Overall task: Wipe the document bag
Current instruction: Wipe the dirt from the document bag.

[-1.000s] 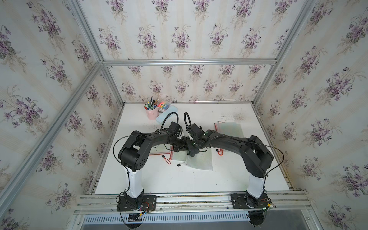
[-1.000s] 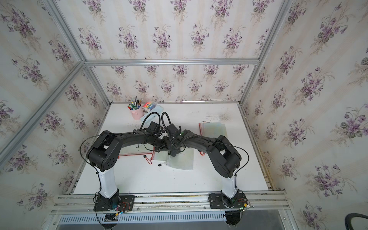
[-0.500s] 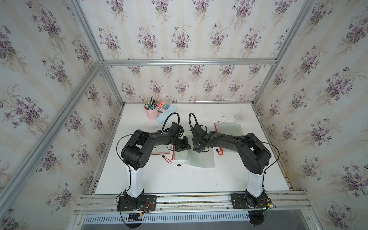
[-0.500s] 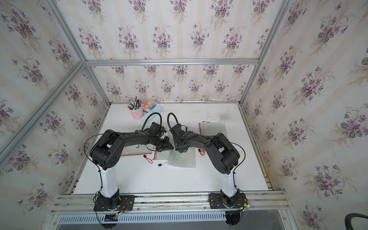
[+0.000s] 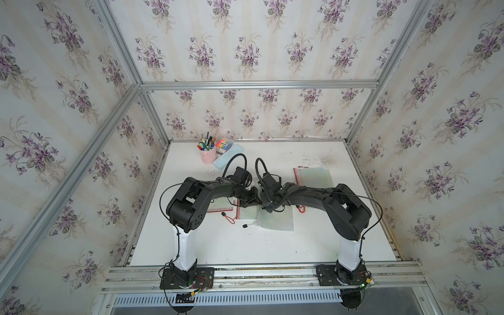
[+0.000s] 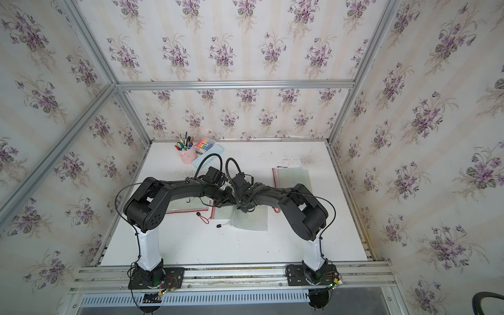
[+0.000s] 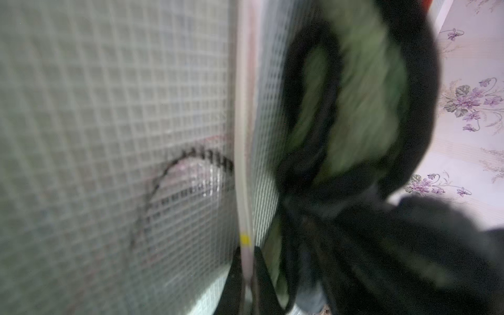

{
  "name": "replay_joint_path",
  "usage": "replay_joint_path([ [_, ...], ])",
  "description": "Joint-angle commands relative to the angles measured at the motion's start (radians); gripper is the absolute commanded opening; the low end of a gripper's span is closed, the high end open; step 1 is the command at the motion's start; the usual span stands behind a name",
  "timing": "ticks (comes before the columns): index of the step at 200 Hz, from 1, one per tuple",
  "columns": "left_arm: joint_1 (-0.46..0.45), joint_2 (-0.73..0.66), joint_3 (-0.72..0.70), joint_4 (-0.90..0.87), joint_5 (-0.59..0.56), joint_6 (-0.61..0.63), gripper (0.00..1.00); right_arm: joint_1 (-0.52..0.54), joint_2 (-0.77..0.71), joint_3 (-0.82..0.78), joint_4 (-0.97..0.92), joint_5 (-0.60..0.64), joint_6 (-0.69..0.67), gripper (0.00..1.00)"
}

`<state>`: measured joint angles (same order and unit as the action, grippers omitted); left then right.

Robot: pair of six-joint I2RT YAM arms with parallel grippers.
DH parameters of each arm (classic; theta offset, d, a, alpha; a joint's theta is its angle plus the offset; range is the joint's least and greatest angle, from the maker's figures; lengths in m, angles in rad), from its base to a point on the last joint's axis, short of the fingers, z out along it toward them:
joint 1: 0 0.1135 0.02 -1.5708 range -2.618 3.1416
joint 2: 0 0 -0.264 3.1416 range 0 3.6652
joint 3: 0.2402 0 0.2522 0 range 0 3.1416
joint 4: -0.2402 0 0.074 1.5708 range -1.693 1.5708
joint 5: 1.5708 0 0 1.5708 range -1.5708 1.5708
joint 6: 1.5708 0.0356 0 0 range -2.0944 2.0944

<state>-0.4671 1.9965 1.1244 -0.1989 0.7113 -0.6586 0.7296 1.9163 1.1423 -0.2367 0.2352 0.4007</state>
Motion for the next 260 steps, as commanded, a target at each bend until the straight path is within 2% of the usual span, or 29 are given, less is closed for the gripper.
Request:
replay_joint_path([
  [1,-0.002,0.013,-0.013,-0.104,-0.059,0.012,0.00,-0.042,-0.023,-0.016,-0.084,0.094,-0.010,0.15],
  [31,-0.002,0.024,0.001,-0.118,-0.055,0.022,0.00,0.056,-0.020,-0.008,-0.067,-0.034,-0.043,0.16],
  [40,-0.002,0.024,0.008,-0.122,-0.055,0.023,0.00,0.067,0.000,-0.005,-0.081,-0.017,-0.049,0.16],
  [51,-0.002,0.026,0.009,-0.124,-0.056,0.022,0.00,0.026,0.021,-0.005,-0.100,0.021,-0.036,0.15],
  [67,-0.002,0.029,0.011,-0.122,-0.054,0.019,0.00,-0.066,0.014,-0.036,-0.064,-0.019,0.005,0.15],
  [77,-0.002,0.033,0.016,-0.127,-0.050,0.020,0.00,-0.076,0.005,-0.040,-0.056,-0.018,0.009,0.15],
  [90,-0.002,0.033,0.018,-0.132,-0.051,0.022,0.00,-0.040,-0.001,-0.026,-0.063,-0.045,0.010,0.15],
  [106,-0.003,0.033,0.023,-0.136,-0.055,0.024,0.00,0.057,0.003,-0.021,-0.044,-0.115,-0.006,0.16],
  [115,-0.004,0.034,0.030,-0.142,-0.054,0.024,0.00,0.082,0.026,0.001,-0.072,-0.076,-0.021,0.16],
  [128,-0.005,0.033,0.029,-0.143,-0.056,0.023,0.00,0.037,0.044,0.005,-0.097,-0.023,-0.021,0.15],
  [146,-0.005,0.030,0.026,-0.143,-0.058,0.021,0.00,-0.092,0.001,-0.056,-0.047,-0.060,0.024,0.15],
  [157,-0.005,0.027,0.020,-0.145,-0.059,0.022,0.00,-0.121,-0.033,-0.083,-0.038,-0.057,0.027,0.15],
  [168,-0.005,0.027,0.020,-0.146,-0.062,0.023,0.00,-0.091,-0.054,-0.090,-0.039,-0.084,0.009,0.15],
  [185,-0.005,0.032,0.027,-0.149,-0.065,0.022,0.00,0.027,-0.051,-0.070,-0.052,-0.123,-0.026,0.16],
  [200,-0.006,0.036,0.032,-0.148,-0.064,0.021,0.00,0.086,-0.016,-0.031,-0.085,-0.108,-0.050,0.16],
  [210,-0.005,0.036,0.030,-0.140,-0.063,0.016,0.00,0.056,-0.010,-0.036,-0.086,-0.084,-0.045,0.16],
  [239,-0.007,0.044,0.026,-0.129,-0.054,0.016,0.00,-0.119,-0.051,-0.097,-0.032,-0.077,0.008,0.16],
  [260,-0.008,0.048,0.028,-0.126,-0.049,0.013,0.00,-0.086,-0.024,-0.021,-0.007,-0.123,0.009,0.17],
])
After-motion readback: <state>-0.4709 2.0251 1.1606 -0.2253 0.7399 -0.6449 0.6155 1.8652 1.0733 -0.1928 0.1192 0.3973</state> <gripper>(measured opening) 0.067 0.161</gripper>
